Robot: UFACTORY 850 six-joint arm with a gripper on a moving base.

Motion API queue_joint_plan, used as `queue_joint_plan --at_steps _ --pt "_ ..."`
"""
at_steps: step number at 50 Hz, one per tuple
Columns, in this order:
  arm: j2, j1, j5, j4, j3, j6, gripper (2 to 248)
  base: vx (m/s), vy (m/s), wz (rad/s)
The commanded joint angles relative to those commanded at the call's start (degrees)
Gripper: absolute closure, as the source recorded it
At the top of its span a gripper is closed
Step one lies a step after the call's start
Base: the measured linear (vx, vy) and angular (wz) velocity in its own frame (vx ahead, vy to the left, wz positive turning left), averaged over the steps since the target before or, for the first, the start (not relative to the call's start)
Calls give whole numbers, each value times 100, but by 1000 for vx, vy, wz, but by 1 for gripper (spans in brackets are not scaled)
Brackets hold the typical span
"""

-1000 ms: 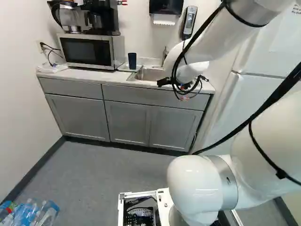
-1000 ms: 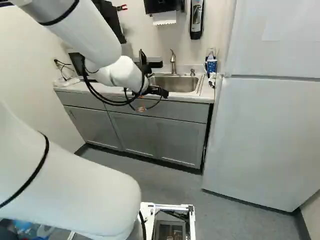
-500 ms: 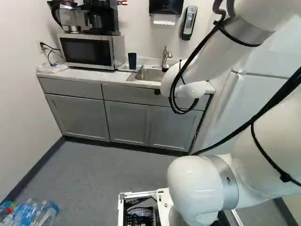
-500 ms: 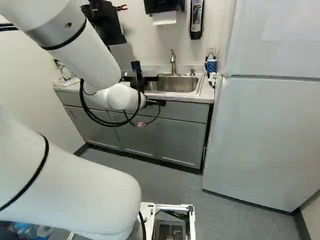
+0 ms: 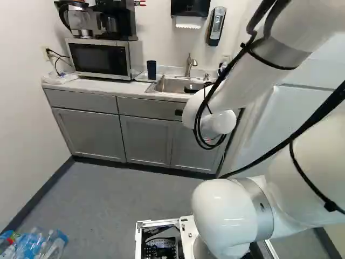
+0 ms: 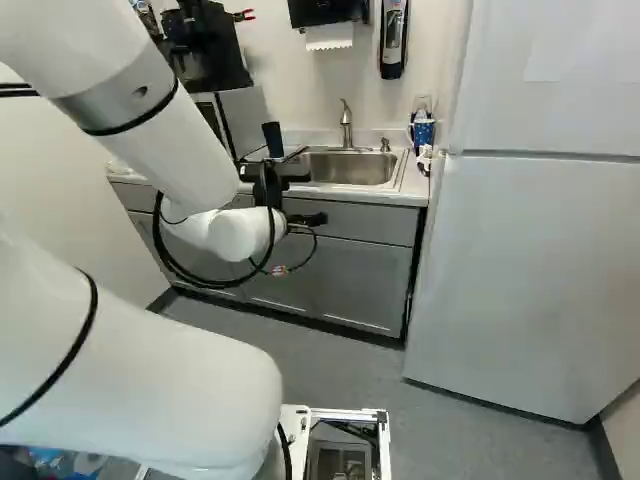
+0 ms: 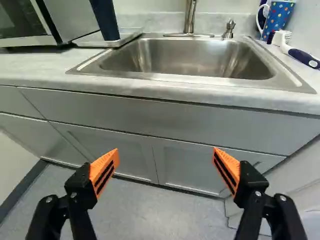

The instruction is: Rinse the cup and place it in the tray

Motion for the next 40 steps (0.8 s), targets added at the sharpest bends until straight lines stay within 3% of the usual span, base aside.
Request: queue_joint_plan --at_steps 40 --pt "38 123 1154 -23 709 -11 3 0 0 0"
